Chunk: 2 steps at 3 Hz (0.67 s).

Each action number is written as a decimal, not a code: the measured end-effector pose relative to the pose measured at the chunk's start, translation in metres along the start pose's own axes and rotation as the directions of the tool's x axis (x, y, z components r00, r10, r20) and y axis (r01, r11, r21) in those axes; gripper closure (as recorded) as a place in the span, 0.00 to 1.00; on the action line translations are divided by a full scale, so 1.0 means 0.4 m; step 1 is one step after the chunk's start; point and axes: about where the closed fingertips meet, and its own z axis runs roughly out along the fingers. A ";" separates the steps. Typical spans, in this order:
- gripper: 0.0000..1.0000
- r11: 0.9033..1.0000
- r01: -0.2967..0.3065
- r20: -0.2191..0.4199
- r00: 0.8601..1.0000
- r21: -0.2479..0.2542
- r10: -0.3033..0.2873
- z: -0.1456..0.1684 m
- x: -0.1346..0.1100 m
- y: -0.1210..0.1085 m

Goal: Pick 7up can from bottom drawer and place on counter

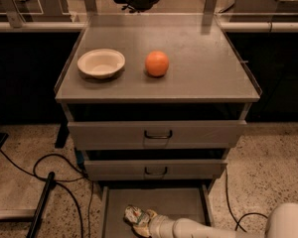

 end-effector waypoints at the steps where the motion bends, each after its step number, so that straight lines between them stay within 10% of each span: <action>1: 1.00 1.000 -0.019 0.000 1.000 0.017 0.019 -0.028 0.002 0.008; 2: 1.00 0.992 -0.068 0.012 0.998 0.105 0.067 -0.130 -0.009 0.004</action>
Offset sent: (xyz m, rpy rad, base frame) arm -0.0577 -0.0681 0.0733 -0.0566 -0.0181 -0.2546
